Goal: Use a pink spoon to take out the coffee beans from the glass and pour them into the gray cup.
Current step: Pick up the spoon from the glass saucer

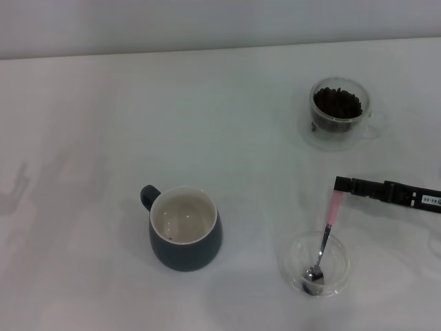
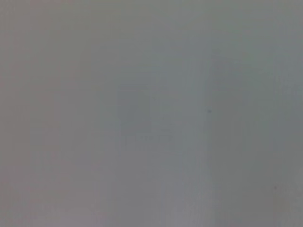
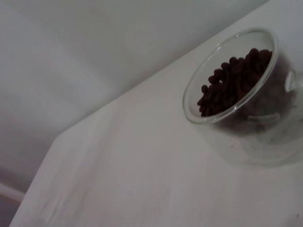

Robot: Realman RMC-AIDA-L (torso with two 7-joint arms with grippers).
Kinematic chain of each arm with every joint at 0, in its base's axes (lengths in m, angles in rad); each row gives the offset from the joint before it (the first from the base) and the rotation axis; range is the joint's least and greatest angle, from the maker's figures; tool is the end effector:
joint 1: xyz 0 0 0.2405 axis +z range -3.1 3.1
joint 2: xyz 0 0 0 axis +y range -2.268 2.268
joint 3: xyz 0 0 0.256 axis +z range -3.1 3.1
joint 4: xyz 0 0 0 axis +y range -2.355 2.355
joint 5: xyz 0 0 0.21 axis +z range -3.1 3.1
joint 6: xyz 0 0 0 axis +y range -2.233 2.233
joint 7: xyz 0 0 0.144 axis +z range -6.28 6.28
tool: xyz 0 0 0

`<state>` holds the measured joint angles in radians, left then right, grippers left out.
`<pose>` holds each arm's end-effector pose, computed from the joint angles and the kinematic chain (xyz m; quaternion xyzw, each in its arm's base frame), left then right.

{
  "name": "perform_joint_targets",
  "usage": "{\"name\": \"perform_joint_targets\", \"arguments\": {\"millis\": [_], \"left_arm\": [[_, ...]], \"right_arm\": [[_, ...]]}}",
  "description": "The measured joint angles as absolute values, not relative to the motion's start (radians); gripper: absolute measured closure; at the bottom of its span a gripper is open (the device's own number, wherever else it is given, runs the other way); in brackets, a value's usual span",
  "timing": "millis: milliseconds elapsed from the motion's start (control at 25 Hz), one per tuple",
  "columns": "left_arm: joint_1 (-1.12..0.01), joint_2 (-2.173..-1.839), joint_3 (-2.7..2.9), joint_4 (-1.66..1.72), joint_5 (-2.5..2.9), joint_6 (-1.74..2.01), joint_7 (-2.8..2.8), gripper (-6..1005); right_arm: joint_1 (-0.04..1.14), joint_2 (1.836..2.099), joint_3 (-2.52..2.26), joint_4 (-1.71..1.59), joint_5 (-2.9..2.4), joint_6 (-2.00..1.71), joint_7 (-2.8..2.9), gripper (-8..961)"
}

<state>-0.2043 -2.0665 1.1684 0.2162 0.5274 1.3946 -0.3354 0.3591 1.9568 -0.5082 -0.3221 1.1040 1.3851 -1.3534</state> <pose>-0.3588 0.2627 0.0228 -0.7212 -0.1677 -0.3212 0.5904 0.3757 0.2665 0.0068 -0.7368 0.6003 0.2653 0.1623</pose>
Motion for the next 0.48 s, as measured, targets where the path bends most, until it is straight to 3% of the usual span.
{"name": "perform_joint_targets", "arguments": {"millis": [480], "left_arm": [[-0.210,-2.070,1.164,0.213,0.528,1.386,-0.309,245]], "right_arm": [[0.369,1.969,-0.544,-0.322,1.102,1.410,-1.363,100]]}}
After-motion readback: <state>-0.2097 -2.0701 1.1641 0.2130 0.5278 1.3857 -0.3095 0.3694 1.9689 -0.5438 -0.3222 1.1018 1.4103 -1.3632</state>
